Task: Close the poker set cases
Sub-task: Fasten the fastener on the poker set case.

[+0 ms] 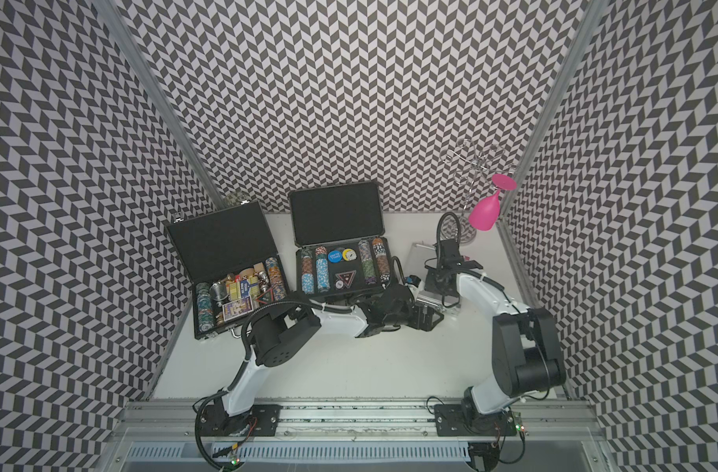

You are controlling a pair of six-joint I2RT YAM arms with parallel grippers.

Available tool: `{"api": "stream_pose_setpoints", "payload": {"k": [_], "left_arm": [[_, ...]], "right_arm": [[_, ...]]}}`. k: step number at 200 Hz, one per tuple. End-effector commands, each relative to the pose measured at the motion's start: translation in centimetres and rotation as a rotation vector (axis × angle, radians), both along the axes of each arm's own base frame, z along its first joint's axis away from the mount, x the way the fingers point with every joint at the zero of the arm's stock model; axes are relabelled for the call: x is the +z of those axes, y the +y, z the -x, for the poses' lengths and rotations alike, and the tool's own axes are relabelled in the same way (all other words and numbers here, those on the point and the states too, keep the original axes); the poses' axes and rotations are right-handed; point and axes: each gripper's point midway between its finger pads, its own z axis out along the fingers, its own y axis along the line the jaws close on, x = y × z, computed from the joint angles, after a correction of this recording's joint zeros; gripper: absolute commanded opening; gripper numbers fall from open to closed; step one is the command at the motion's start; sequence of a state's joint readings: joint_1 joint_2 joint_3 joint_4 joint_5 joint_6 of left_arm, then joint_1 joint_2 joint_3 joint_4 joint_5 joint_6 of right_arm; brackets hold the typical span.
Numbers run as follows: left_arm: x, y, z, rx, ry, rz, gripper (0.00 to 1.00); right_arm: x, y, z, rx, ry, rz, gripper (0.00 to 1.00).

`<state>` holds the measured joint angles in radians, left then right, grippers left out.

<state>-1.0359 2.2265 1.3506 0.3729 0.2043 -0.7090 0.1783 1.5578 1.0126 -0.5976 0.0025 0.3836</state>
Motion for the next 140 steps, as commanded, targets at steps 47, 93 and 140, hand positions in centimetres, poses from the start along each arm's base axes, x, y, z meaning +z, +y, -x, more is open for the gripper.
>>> {"api": "stream_pose_setpoints", "payload": {"k": [47,93,140], "left_arm": [[-0.3,0.4,0.4,-0.066,0.052,0.096,0.95],[1.3,0.9,0.7,-0.079,0.061,0.171,0.95],[1.7,0.1,1.1,-0.118,0.058,0.191,0.95]], "right_arm": [[-4.1,0.1,4.9,0.029,0.208,0.0,0.0],[-4.2,0.1,5.0,0.028,0.209,0.0,0.0],[-4.4,0.1,5.1,0.028,0.21,0.0,0.0]]}}
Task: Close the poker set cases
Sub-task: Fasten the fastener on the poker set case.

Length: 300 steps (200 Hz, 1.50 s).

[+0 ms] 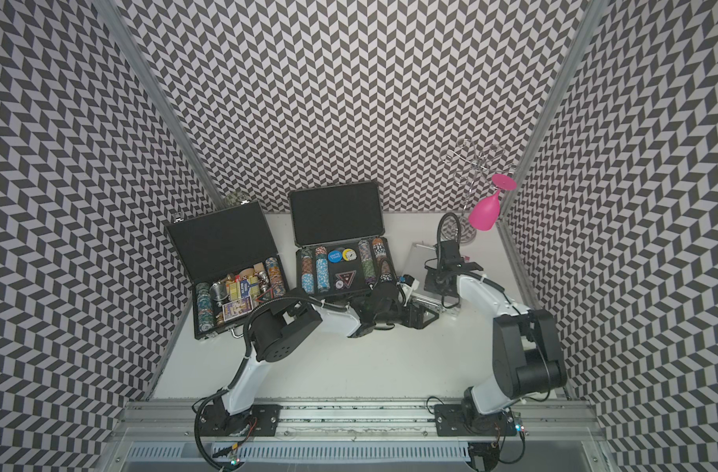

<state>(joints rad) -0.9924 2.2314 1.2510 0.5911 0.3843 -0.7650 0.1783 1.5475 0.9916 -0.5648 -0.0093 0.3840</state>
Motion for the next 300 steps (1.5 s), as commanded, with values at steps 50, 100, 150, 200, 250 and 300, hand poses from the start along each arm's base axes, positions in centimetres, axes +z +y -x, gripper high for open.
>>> {"api": "stream_pose_setpoints", "payload": {"k": [50,100,150,200,250,300], "left_arm": [[1.3,-0.6,0.3,-0.029,0.0,0.058,0.95],[1.7,-1.1,0.6,-0.042,-0.014,0.072,0.95],[1.9,-1.5,-0.1,-0.015,-0.016,0.074,0.95],[2.2,-1.8,-0.8,0.018,-0.006,0.091,0.95],[3.7,-1.4,-1.4,0.061,-0.034,0.113,0.95],[4.3,-1.2,-2.1,0.1,-0.058,0.116,0.95]], "right_arm": [[-4.3,-0.1,5.2,0.026,0.23,0.014,0.0],[-4.4,-0.1,5.2,0.029,0.23,0.017,0.0],[-4.4,0.0,5.0,0.032,0.229,0.016,0.0],[-4.4,-0.1,4.9,0.034,0.228,0.018,0.0],[-4.6,-0.2,5.2,0.036,0.235,0.023,0.0],[-4.7,-0.2,5.4,0.035,0.24,0.025,0.0]]}}
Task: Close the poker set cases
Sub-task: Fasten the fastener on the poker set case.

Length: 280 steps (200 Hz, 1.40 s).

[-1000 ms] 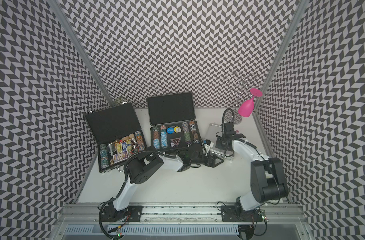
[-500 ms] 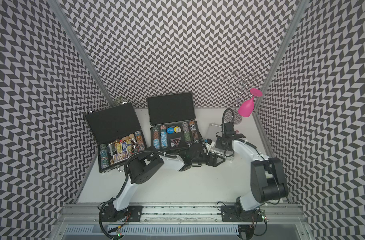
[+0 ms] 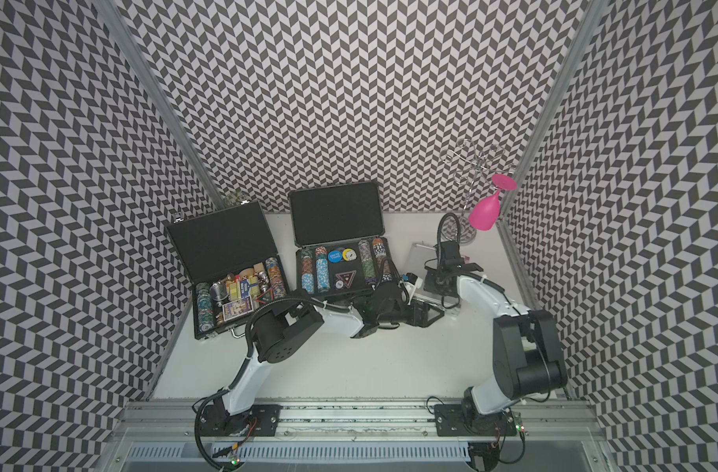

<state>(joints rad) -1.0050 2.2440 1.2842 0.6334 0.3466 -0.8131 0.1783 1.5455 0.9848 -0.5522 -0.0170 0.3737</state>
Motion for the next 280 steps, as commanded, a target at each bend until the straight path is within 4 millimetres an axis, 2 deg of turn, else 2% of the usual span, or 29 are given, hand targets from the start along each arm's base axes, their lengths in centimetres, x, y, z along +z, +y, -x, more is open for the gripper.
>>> {"api": "stream_pose_setpoints", "payload": {"k": [1,159,228,257,280], "left_arm": [[2.8,0.0,-1.5,0.064,-0.056,0.061,0.95],[5.9,-0.4,-2.6,0.093,-0.121,0.091,0.95],[8.2,-0.2,-2.8,0.118,-0.156,0.151,0.95],[8.3,-0.2,-3.2,0.13,-0.16,0.152,0.95],[7.6,-0.7,-3.2,0.118,-0.144,0.142,0.95]], "right_arm": [[-4.7,-0.4,5.4,0.022,0.247,0.03,0.0],[-5.4,-0.3,6.0,0.021,0.257,0.024,0.0],[-5.5,-0.3,6.1,0.022,0.257,0.022,0.0],[-5.5,-0.3,6.2,0.02,0.258,0.022,0.0],[-5.5,-0.3,6.2,0.021,0.258,0.02,0.0]]}}
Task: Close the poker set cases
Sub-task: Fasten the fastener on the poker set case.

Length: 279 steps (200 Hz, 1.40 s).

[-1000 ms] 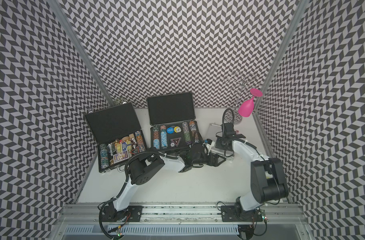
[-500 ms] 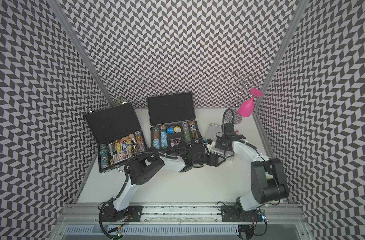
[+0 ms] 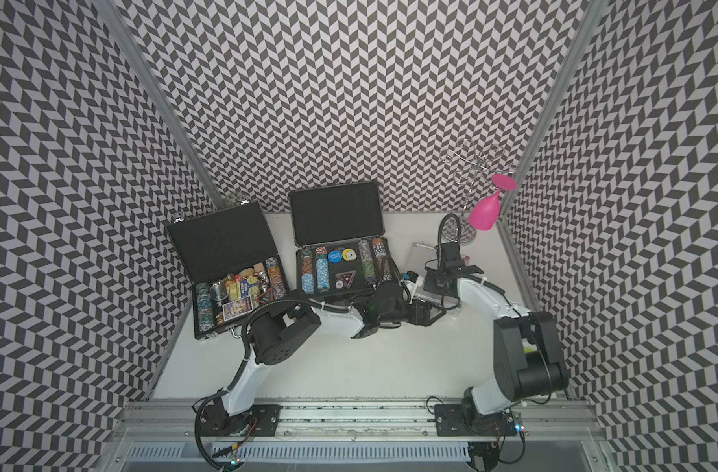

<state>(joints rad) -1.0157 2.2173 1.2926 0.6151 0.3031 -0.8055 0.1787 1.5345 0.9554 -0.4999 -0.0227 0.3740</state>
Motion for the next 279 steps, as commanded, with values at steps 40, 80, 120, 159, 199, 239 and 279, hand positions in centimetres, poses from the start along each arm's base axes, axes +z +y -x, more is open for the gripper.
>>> {"api": "stream_pose_setpoints", "payload": {"k": [40,80,120,159,199,239,279], "left_arm": [[6.2,-0.2,-2.9,0.098,-0.114,0.149,0.95],[5.9,-0.1,-3.1,0.11,-0.119,0.111,0.95],[3.0,0.5,-3.2,0.144,-0.065,-0.003,0.93],[1.8,1.7,-2.8,0.178,-0.018,-0.029,0.9],[1.6,1.9,-3.0,0.184,-0.012,-0.053,0.9],[0.6,1.8,-2.3,0.173,-0.001,-0.058,0.89],[0.7,1.9,-1.9,0.172,-0.007,-0.052,0.89]], "right_arm": [[-5.3,-0.4,6.4,0.019,0.287,0.032,0.0],[-5.2,-0.3,6.4,0.019,0.286,0.029,0.0],[-5.1,-0.3,6.2,0.02,0.284,0.029,0.0],[-5.0,-0.2,6.0,0.021,0.281,0.03,0.0],[-5.2,-0.2,6.0,0.022,0.285,0.029,0.0],[-5.1,-0.1,6.0,0.024,0.284,0.028,0.0],[-5.2,-0.2,5.9,0.027,0.285,0.032,0.0]]}}
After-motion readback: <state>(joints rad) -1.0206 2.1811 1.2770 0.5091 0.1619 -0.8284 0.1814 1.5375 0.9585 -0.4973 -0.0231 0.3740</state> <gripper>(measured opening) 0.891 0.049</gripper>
